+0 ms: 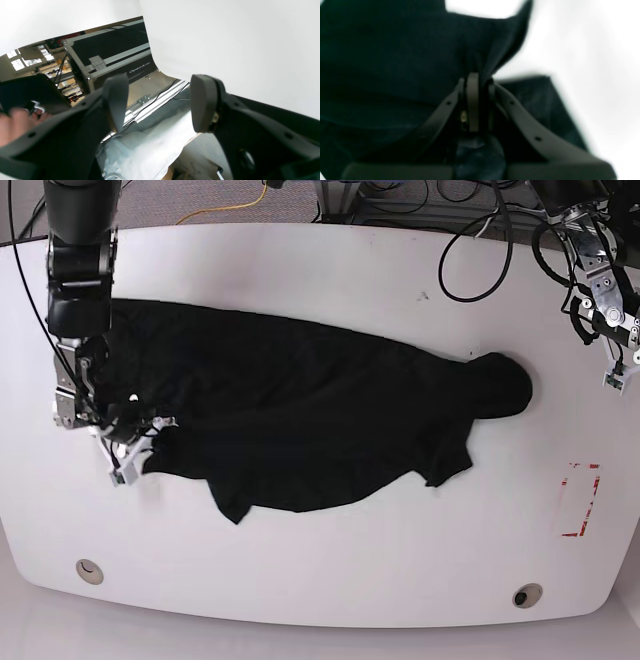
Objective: Layout the t-shirt on the table in an organized manner, then fold the t-shirt properly
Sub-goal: 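Grasp the hem with the right gripper and drag it away from the left gripper, then hold the hem with the right gripper while the left gripper releases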
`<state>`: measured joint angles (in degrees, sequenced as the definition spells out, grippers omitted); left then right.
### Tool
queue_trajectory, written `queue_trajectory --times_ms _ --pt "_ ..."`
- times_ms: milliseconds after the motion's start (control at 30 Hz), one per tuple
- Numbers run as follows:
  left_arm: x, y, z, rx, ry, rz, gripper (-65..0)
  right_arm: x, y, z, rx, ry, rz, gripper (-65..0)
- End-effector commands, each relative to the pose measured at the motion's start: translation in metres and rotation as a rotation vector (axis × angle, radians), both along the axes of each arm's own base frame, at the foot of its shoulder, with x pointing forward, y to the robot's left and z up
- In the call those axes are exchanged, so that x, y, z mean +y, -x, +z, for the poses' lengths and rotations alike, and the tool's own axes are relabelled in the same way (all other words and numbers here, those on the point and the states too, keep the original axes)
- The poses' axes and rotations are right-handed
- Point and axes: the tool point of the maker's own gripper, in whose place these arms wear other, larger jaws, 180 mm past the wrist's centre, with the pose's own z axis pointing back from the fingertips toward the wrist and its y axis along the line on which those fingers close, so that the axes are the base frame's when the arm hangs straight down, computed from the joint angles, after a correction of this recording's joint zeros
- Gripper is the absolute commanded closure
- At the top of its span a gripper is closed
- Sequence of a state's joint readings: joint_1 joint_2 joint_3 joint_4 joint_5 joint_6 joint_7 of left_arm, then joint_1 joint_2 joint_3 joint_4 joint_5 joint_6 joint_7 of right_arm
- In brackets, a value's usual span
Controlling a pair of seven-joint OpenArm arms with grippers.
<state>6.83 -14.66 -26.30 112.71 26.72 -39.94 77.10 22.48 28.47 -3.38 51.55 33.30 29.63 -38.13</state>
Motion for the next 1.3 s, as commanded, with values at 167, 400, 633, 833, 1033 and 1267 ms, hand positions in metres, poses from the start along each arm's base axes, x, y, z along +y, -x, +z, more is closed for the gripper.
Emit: queue_trajectory --times_ms 167,400,633,833,1033,1267 --pt "-0.001 -0.003 0.005 -0.022 -0.008 -0.002 -36.0 -0.01 0.044 0.02 -0.064 -0.006 0.029 -0.8" --pt "-0.02 -0.014 -0.01 -0.061 0.058 -0.051 -36.0 0.027 0.081 0.045 -0.101 0.017 0.101 -0.8" --pt "-0.035 -0.019 -0.019 -0.061 0.093 -0.077 -36.0 0.064 0.118 0.056 -0.084 0.013 0.137 -1.0" --pt "-0.048 -0.031 -0.02 -0.076 0.113 -0.105 -36.0 0.089 0.143 0.043 -0.048 -0.049 0.131 -1.4" --pt "-0.057 -0.049 -0.012 -0.141 0.145 -0.099 -36.0 0.093 0.148 0.039 -0.034 -0.064 0.125 -15.1" --pt "-0.062 -0.067 -0.004 -0.219 0.189 -0.069 -36.3 0.082 0.141 0.053 -0.072 -0.015 0.14 -56.8"
